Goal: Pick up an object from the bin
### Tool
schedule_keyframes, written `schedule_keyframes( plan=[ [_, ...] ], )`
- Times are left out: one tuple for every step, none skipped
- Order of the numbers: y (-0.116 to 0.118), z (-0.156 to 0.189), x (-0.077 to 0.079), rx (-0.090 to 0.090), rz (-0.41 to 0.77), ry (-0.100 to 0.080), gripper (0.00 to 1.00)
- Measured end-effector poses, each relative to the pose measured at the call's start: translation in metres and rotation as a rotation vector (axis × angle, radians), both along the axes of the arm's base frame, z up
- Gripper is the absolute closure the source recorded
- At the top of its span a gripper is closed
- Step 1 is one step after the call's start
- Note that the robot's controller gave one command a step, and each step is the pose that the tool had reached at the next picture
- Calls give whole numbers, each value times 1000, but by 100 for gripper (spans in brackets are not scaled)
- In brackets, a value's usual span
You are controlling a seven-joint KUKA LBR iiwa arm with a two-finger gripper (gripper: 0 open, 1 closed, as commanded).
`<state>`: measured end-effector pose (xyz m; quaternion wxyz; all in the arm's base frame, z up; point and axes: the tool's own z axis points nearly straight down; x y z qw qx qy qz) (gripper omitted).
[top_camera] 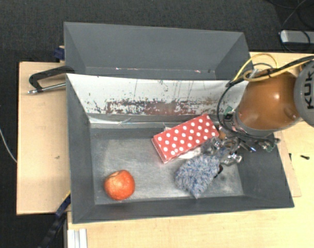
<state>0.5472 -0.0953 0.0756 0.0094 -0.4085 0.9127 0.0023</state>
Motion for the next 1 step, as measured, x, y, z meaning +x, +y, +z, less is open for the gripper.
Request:
schedule_keyframes(
  plan=[
    [62, 138, -19, -10, 1, 11, 100]
  ],
)
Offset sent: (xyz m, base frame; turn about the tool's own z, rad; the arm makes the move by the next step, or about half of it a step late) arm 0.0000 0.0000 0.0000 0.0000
